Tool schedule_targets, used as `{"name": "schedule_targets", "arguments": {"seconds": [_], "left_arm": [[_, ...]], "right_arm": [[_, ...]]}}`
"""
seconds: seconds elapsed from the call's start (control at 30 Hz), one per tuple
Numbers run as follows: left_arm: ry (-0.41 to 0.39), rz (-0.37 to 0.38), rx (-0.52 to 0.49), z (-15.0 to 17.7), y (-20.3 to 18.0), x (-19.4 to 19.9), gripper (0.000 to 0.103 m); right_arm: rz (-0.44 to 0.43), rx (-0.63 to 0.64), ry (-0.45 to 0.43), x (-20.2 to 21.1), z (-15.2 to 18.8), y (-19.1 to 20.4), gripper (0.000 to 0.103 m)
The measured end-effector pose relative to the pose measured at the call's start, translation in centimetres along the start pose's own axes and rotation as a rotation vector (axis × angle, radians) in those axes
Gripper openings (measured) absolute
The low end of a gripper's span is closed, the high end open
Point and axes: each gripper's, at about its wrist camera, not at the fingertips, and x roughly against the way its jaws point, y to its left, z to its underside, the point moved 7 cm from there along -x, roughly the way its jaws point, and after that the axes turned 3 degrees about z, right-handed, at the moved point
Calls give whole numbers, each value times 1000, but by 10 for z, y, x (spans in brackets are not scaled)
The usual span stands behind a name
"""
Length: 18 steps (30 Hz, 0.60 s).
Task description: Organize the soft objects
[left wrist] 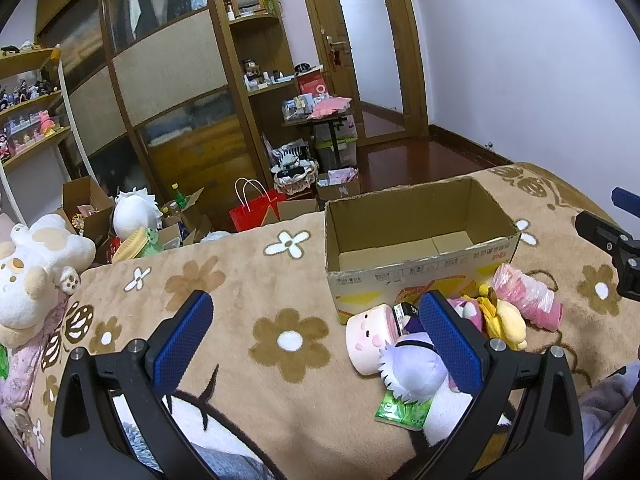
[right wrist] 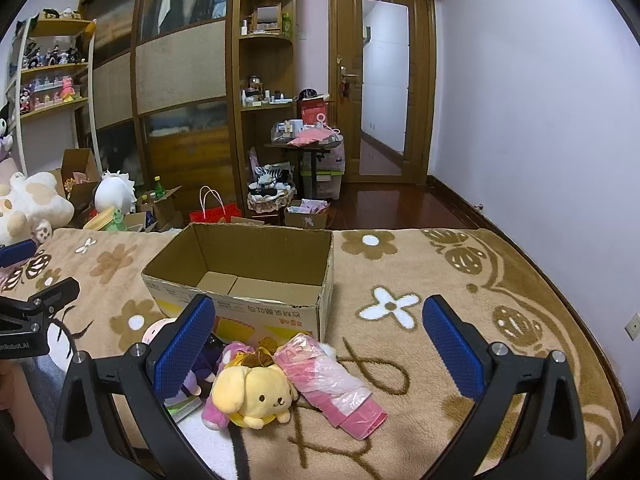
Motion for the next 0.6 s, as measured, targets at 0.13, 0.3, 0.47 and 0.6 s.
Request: {"name": "schedule_targets", "arguments": {"seconds": [0.13,0.3,0.47,0.6], "left_arm": [[35,9,-6,4,-2,-10,102],[108,26,12,7,-1,-28,102],[153,41,42,6,0,-46,102],[191,54,53,5,-1,-61,102]], "right_arm": [[-5,4,20,-2,4,1,103],[-7,-1,67,-12,10,-1,103],[-11,-12,99,-25,12,-3,103],[-11,-12,142,-37,16,-3,103]]}}
